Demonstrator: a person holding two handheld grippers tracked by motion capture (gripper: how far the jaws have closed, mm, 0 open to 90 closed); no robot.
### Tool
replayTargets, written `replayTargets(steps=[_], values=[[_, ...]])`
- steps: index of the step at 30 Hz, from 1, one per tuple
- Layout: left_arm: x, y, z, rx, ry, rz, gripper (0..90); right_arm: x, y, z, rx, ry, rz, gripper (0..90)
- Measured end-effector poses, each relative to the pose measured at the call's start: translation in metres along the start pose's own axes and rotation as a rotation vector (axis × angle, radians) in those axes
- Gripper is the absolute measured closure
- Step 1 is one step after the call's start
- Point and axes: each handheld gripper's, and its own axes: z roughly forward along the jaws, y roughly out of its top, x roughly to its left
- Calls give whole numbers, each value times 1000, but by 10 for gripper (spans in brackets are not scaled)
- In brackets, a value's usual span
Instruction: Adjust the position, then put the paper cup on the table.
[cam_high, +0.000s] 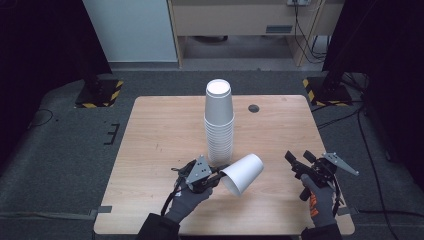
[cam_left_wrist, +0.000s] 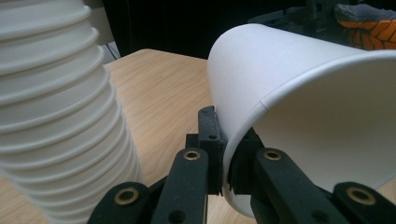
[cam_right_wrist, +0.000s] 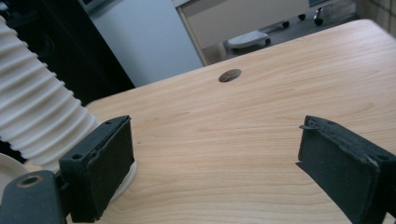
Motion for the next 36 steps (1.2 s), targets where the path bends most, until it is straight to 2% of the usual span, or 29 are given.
replayTargets(steps=[2, 3, 5, 10, 12, 14, 24, 27, 36], values=[[3, -1, -6, 3, 8, -4, 858, 0, 0, 0, 11, -17, -33, 106], [3, -1, -6, 3, 8, -4, 858, 0, 0, 0, 11, -17, -33, 106], [5, -2, -11, 1, 12, -13, 858, 0, -2, -1, 29, -38, -76, 105], [12, -7, -24, 19, 22, -20, 858, 1, -3, -1, 45, -49, -121, 103], [14, -9, -29, 25, 26, -26, 858, 0, -5, -2, 60, -66, -162, 103], [17, -12, -37, 36, 31, -34, 858, -2, -6, -3, 62, -74, -177, 104], [26, -20, -56, 84, 36, -61, 858, -7, -12, -4, 96, -94, -213, 102], [31, -20, -67, 122, 45, -64, 858, -6, -13, -3, 111, -96, -226, 100], [43, -18, -92, 165, 77, -90, 858, -7, -15, -2, 129, -99, -229, 98]])
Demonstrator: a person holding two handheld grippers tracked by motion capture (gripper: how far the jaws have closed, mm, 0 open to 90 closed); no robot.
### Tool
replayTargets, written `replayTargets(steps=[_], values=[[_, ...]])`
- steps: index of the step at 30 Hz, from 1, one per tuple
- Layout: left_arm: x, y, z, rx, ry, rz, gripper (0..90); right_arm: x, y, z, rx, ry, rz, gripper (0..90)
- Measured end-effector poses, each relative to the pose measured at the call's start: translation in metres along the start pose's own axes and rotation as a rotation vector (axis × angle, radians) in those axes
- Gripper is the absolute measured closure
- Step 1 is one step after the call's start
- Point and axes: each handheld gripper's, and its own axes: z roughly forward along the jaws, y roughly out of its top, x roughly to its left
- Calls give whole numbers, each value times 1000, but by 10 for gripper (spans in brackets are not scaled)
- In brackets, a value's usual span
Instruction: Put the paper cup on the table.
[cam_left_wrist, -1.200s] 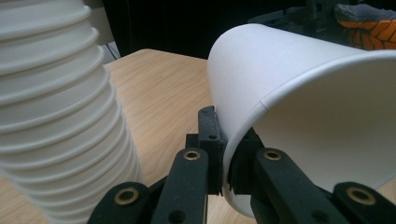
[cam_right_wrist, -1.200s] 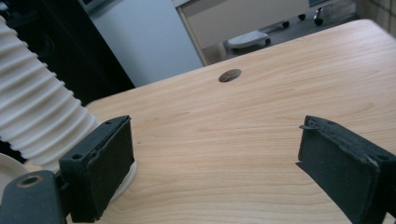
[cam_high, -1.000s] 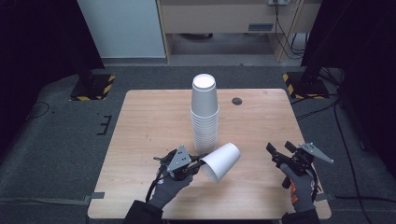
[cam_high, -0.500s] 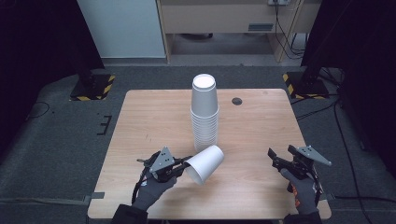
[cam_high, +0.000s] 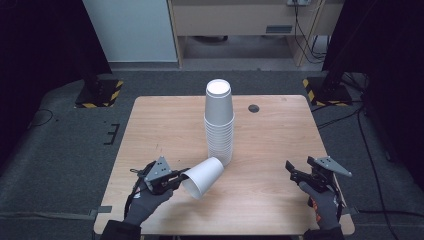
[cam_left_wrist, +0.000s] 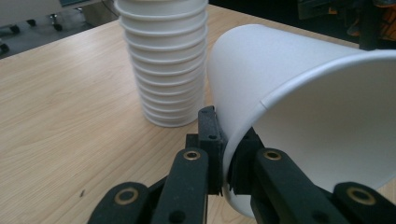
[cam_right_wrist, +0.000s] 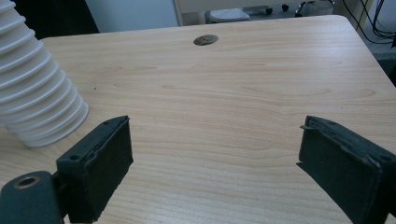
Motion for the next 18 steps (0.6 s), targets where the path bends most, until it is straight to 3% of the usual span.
replayTargets(steps=[8, 18], values=[[18, -6, -19, 25, 57, -33, 858, 0, -4, 2, 26, -11, -42, 98], [52, -19, -48, 70, 184, -114, 859, 1, -9, 6, 77, -25, -91, 94]])
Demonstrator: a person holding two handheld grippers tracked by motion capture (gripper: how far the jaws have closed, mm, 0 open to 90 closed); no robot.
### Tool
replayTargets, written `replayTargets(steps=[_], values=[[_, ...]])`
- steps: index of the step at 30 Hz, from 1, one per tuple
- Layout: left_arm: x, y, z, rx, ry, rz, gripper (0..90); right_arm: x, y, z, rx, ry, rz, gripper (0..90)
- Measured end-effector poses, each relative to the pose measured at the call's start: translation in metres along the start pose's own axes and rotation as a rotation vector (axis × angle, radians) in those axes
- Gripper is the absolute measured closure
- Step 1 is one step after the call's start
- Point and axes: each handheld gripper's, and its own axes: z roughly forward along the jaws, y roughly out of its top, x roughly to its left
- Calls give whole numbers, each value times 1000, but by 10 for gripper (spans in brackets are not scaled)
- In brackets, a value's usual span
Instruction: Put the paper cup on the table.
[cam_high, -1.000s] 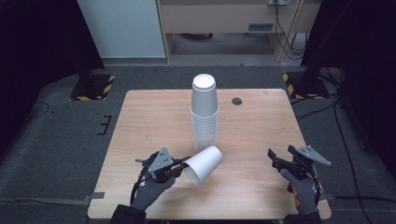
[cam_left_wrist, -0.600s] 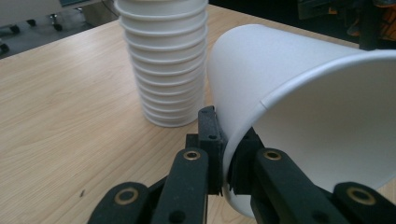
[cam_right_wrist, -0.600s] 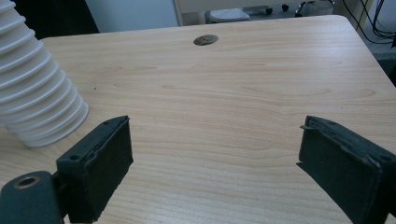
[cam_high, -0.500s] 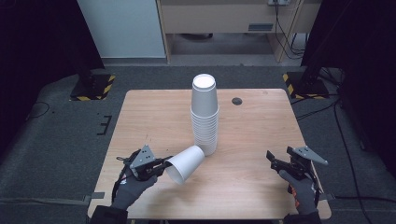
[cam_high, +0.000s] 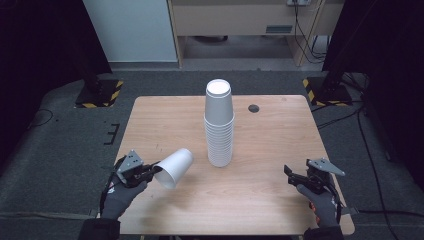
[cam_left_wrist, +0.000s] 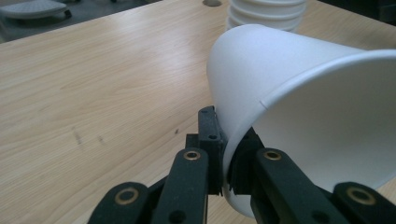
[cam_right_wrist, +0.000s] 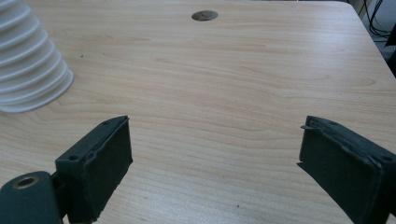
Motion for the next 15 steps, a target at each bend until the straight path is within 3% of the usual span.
replayTargets(steps=[7, 15], values=[[13, -3, -10, 31, 51, -25, 860, 3, -3, 7, 49, -16, -45, 91], [26, 2, -18, 98, 104, -44, 859, 4, -4, 9, 62, -27, -61, 91]])
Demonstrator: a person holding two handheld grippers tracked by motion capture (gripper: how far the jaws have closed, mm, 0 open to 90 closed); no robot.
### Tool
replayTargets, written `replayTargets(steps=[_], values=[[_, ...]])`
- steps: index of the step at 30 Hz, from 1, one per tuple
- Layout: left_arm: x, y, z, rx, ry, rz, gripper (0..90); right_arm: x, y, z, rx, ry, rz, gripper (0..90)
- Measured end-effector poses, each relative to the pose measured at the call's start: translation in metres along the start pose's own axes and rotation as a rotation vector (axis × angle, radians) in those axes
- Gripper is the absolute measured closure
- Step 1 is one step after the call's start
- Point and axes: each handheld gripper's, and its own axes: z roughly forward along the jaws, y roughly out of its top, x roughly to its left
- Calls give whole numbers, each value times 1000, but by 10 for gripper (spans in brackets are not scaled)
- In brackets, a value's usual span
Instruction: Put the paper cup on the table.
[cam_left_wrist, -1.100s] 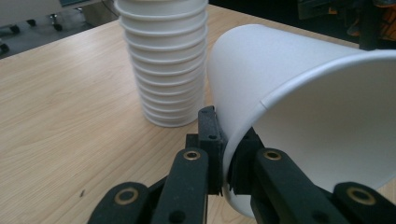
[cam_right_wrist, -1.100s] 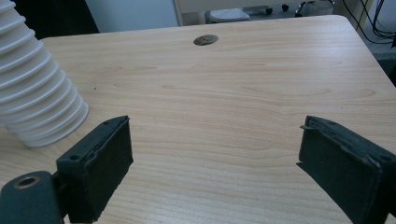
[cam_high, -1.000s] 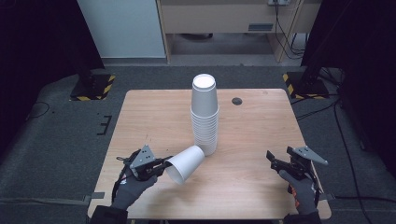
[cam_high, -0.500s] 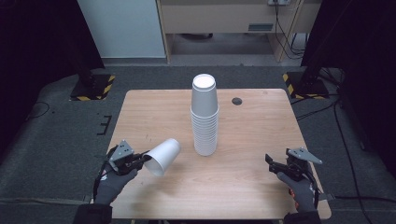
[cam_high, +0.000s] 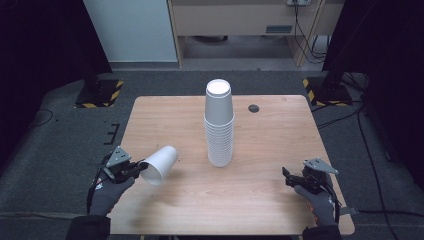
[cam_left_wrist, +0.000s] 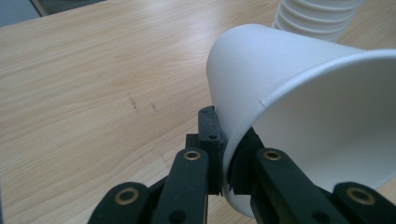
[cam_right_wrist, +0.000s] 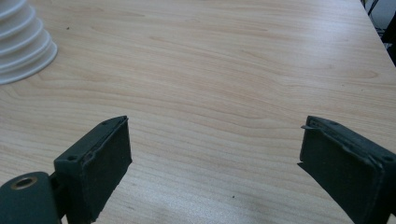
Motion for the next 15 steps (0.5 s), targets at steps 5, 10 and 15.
replayTargets(steps=[5, 10, 15], values=[[7, 4, 0, 29, 30, -16, 859, 2, -2, 4, 42, 4, -36, 89], [12, 15, 2, 100, 49, -19, 859, 8, -6, 11, 94, 13, -79, 88], [15, 22, 2, 140, 56, -30, 859, 8, -8, 14, 136, 3, -98, 85]])
